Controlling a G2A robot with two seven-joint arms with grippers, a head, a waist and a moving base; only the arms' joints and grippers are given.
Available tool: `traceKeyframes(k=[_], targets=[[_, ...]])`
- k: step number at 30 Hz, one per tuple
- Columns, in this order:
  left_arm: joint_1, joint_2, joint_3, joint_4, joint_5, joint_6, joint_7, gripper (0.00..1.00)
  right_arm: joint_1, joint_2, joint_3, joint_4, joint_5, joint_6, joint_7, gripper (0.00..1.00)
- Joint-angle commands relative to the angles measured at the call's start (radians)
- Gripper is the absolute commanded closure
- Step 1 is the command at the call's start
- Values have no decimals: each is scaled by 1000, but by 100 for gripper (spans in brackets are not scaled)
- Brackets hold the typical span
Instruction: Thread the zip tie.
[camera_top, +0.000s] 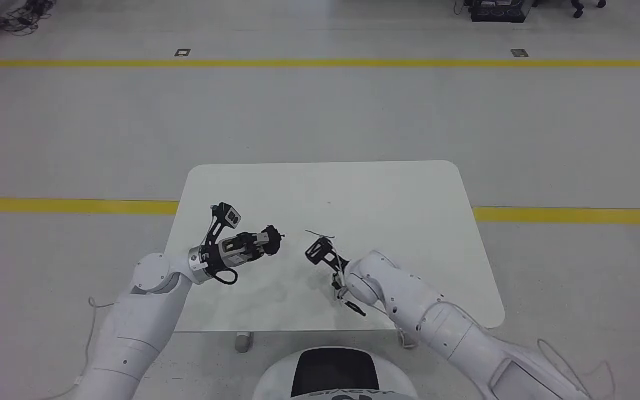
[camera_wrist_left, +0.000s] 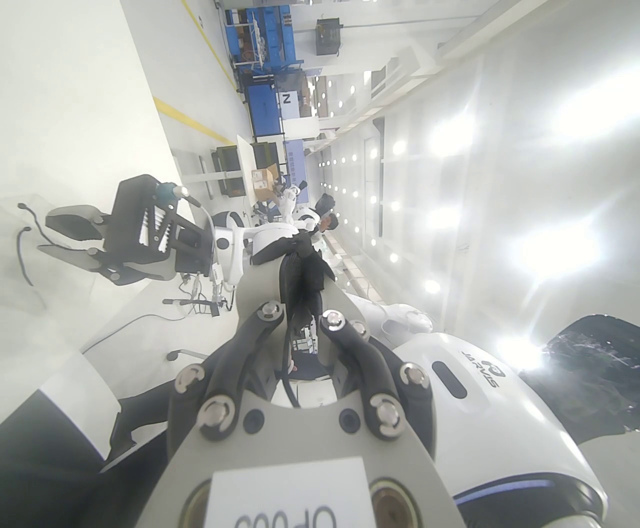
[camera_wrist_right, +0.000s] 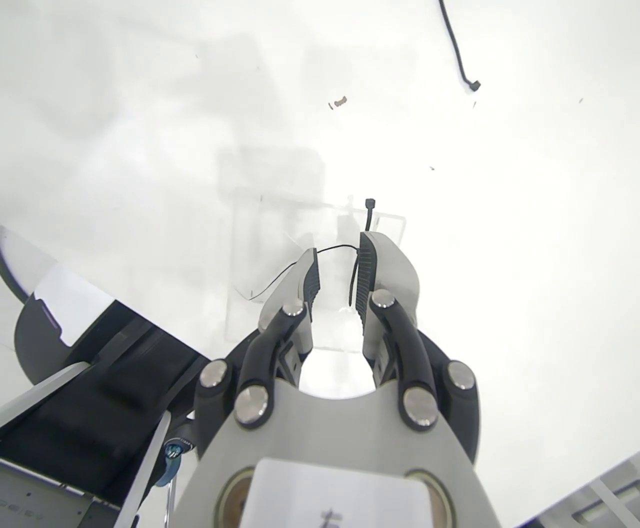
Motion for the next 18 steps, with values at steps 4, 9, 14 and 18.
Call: traceKeyframes(k=[4,9,14,18], targets=[[0,0,0,0,0,0,0,100,12,-13,-10,33,-4,-2,-7,80],[0,0,0,0,0,0,0,100,23,-28,-20,68,1,-4,-3,79],[0,0,0,0,0,0,0,100,37,-44,-26,107,25,-14,7,80],[0,0,0,0,0,0,0,100,46,-56,-28,128,40,-8,15,82]])
